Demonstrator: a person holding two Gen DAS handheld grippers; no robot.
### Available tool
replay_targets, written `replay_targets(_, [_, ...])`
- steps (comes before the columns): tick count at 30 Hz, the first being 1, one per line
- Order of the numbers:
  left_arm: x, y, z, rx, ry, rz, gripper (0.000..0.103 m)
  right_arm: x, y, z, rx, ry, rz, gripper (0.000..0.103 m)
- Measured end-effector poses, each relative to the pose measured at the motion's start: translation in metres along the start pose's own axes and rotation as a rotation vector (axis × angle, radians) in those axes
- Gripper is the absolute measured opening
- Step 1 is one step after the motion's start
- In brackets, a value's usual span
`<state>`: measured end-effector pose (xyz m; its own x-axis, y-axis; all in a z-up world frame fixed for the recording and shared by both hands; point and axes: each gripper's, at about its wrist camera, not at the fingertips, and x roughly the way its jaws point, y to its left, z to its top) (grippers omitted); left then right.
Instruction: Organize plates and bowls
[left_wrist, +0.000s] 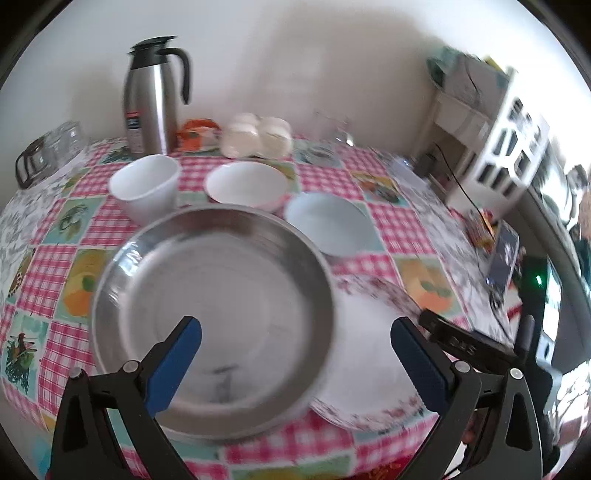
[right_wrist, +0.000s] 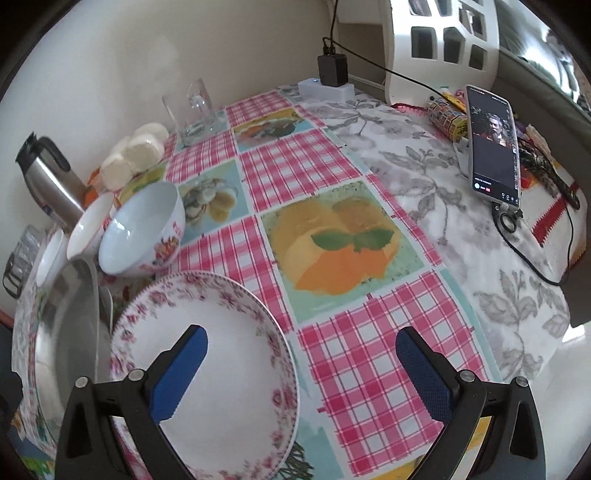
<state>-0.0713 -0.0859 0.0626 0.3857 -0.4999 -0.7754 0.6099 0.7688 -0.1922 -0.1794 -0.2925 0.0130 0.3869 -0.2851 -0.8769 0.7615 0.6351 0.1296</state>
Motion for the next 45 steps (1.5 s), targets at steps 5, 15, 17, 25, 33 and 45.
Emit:
replay_targets(5, [0.001,-0.030,-0.010,0.054,0.028,0.002,0.102,0.003,-0.011,-0.004,-0.005,0.022,0.001,0.103])
replay_targets(15, [0.007,-0.041,-0.028,0.013,0.108,-0.043,0.102,0.003,-0.023,-0.007,0.022,0.034,0.061,0.103])
replay_targets(17, [0.010,-0.045,-0.032,0.013,0.130,-0.052,0.102,0.003,-0.021,-0.008,0.018,0.034,0.074,0.103])
replay_targets(25, [0.026,-0.049,-0.045,-0.009,0.228,-0.058,0.101,0.006,-0.010,-0.011,-0.026,0.047,0.107,0.098])
replay_targets(33, [0.043,-0.042,-0.052,-0.063,0.277,-0.009,0.084,0.011,-0.005,-0.012,-0.034,0.059,0.133,0.078])
replay_targets(45, [0.063,-0.022,-0.055,-0.193,0.303,0.050,0.073,0.019,-0.001,-0.014,-0.041,0.073,0.134,0.066])
